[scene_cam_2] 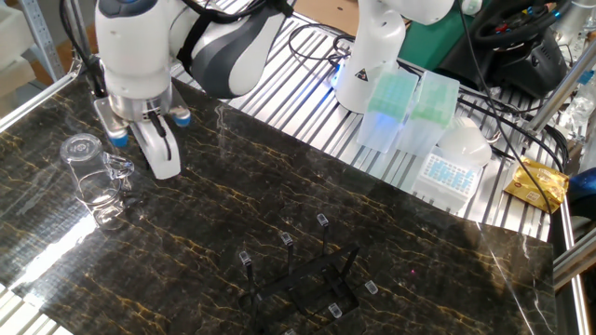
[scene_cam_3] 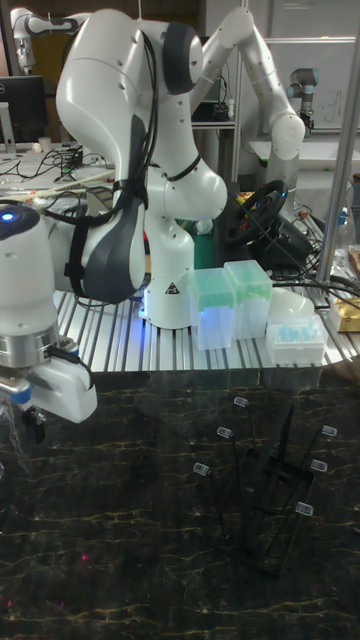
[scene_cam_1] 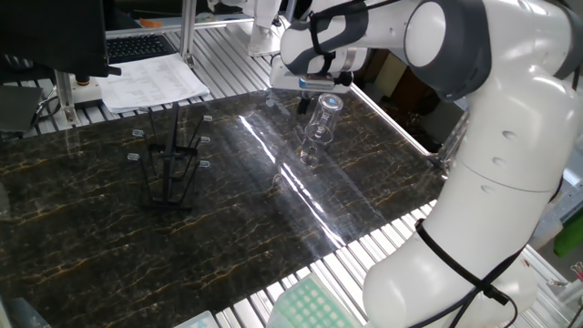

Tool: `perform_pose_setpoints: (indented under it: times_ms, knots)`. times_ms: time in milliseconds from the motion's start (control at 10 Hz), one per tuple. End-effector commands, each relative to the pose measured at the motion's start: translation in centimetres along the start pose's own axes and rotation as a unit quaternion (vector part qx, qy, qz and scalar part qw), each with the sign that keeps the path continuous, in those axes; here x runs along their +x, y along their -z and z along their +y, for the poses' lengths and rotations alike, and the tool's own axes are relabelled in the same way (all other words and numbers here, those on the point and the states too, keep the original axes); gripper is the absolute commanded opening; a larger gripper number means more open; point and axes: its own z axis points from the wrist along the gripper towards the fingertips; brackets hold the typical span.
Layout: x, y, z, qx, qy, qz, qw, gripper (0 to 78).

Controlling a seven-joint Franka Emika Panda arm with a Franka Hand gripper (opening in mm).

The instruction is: Put the cup on the cup rack

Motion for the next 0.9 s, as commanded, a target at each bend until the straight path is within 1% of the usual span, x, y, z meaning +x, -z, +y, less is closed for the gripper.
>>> perform_pose_setpoints:
  times_ms: [100, 200, 300, 500, 700, 900]
  knots:
    - [-0.1, 0.1, 0.0, 0.021, -0.054, 0.033, 0.9978, 0.0]
    - [-0.1, 0.1, 0.0, 0.021, -0.054, 0.033, 0.9978, 0.0]
    - [-0.1, 0.1, 0.0, 0.025, -0.079, 0.035, 0.9959, 0.0]
    - [-0.1, 0.1, 0.0, 0.029, -0.083, 0.027, 0.9958, 0.0]
    - [-1.1, -0.9, -1.7, 0.029, -0.091, 0.028, 0.9951, 0.0]
    - [-1.9, -1.8, -3.4, 0.03, -0.111, 0.03, 0.9929, 0.0]
